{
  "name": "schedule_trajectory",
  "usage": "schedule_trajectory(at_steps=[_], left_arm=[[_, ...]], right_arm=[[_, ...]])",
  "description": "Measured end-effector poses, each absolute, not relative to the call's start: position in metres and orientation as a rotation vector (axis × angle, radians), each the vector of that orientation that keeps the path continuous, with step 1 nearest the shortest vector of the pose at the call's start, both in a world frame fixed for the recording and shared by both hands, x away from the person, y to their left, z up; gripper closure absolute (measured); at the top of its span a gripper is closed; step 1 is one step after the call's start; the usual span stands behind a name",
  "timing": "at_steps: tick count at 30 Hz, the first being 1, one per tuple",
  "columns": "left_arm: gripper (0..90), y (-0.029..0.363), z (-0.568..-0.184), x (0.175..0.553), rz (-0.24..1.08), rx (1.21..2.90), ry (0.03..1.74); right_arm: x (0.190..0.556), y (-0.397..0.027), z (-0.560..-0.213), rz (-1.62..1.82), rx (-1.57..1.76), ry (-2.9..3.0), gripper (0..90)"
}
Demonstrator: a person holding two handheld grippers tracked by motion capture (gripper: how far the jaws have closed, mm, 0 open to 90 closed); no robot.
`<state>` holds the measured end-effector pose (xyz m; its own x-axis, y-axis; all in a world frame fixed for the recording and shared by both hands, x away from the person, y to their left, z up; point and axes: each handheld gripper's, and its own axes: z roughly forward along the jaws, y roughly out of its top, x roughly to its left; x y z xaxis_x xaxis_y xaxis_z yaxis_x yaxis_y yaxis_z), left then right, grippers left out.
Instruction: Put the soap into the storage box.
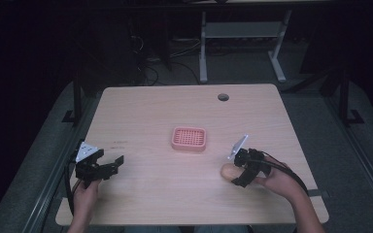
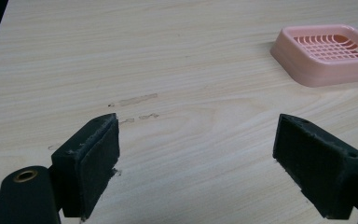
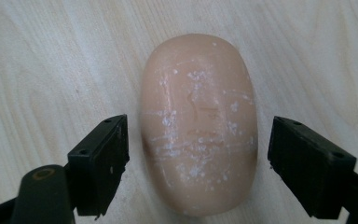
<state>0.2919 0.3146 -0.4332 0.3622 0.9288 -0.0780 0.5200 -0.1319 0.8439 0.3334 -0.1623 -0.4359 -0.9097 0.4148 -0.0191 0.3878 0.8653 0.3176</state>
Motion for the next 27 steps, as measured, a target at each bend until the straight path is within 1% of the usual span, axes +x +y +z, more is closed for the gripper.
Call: schedule_trajectory(at_steps=[8,11,16,27], left_arm=[[14.2,0.3151,-0.4331,0.2919,0.613,1.785,1.28],[14.2,0.3154,-0.4332,0.292,0.613,1.786,1.281],[14.2,0.3156,-0.4332,0.2921,0.614,1.785,1.279],[14.2,0.3156,-0.433,0.292,0.61,1.781,1.281]], right_arm=[[0.3372,-0.1555,-0.4402,0.428,0.622,2.981,23.0],[0.3379,-0.1539,-0.442,0.412,0.611,2.989,26.8],[0.3389,-0.153,-0.4429,0.405,0.612,2.995,30.0],[0.3409,-0.152,-0.4446,0.391,0.609,3.009,30.5]])
